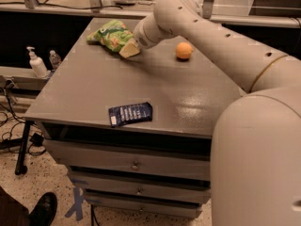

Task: Pick green rice chip bag

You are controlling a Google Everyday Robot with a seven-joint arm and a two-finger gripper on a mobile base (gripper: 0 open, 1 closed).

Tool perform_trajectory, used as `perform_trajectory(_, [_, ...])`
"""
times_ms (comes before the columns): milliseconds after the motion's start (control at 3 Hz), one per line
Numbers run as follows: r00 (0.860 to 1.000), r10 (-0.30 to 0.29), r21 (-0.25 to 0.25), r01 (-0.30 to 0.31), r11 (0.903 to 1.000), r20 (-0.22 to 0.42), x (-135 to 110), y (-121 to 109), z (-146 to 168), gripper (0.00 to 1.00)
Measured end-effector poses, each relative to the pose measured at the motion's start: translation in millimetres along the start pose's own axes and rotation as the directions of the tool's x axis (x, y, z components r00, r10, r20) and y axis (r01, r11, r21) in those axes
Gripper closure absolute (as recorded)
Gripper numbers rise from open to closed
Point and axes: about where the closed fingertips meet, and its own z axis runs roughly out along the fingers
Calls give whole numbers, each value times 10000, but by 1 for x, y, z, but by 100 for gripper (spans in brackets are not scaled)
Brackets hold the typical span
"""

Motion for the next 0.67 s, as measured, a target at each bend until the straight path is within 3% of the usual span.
perform_trajectory(333, [9998,197,5,-197,9998,-104,4,-1,-3,62])
perform_trajectory(667, [9991,103,-52,-101,9999,420,-16,-1,-23,87])
